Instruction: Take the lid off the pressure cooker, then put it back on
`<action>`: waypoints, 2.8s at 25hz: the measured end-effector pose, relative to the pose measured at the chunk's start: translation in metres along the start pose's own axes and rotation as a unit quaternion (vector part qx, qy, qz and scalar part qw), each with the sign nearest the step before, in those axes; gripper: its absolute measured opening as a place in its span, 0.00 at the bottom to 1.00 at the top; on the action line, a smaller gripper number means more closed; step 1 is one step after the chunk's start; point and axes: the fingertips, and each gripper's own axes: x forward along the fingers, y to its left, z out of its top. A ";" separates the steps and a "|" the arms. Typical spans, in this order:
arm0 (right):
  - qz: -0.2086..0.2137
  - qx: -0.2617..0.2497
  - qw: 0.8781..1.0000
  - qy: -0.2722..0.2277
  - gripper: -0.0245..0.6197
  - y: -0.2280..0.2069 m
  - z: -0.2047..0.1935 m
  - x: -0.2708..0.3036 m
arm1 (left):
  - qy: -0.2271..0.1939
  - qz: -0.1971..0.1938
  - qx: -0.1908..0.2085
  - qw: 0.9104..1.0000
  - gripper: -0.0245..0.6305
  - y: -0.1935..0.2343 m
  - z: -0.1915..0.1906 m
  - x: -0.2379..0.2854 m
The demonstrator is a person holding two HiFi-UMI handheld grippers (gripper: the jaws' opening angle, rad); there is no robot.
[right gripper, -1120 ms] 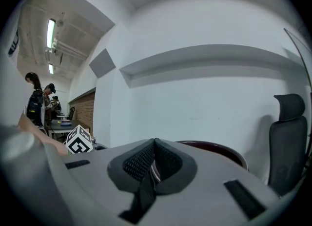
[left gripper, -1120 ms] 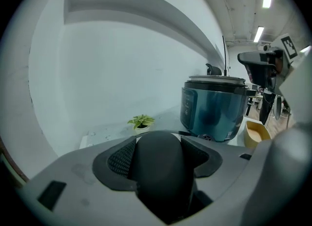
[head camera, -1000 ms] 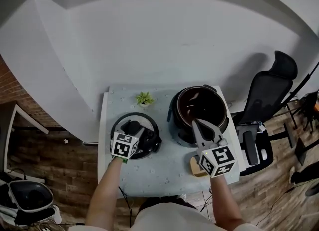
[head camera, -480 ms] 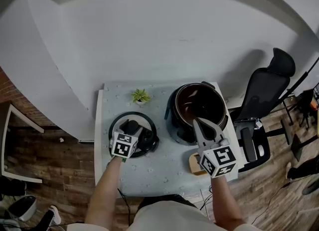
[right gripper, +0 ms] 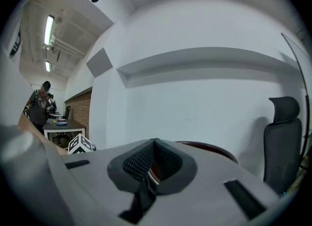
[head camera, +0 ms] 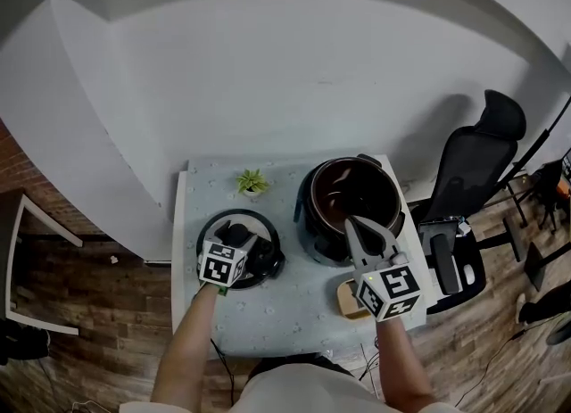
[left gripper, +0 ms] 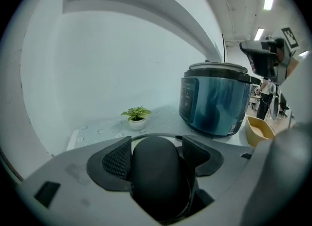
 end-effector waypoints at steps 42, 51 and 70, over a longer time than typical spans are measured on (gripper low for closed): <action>-0.057 0.004 0.996 -0.062 0.04 -0.069 0.026 -0.036 | -0.242 0.053 -0.012 0.969 0.06 -0.083 0.195 -0.109; -0.057 0.007 0.997 -0.059 0.04 -0.070 0.024 -0.035 | -0.240 0.018 -0.016 0.970 0.41 -0.092 0.194 -0.100; -0.053 0.008 0.997 -0.053 0.04 -0.062 0.022 -0.036 | -0.111 0.030 -0.011 0.993 0.59 -0.048 0.112 -0.054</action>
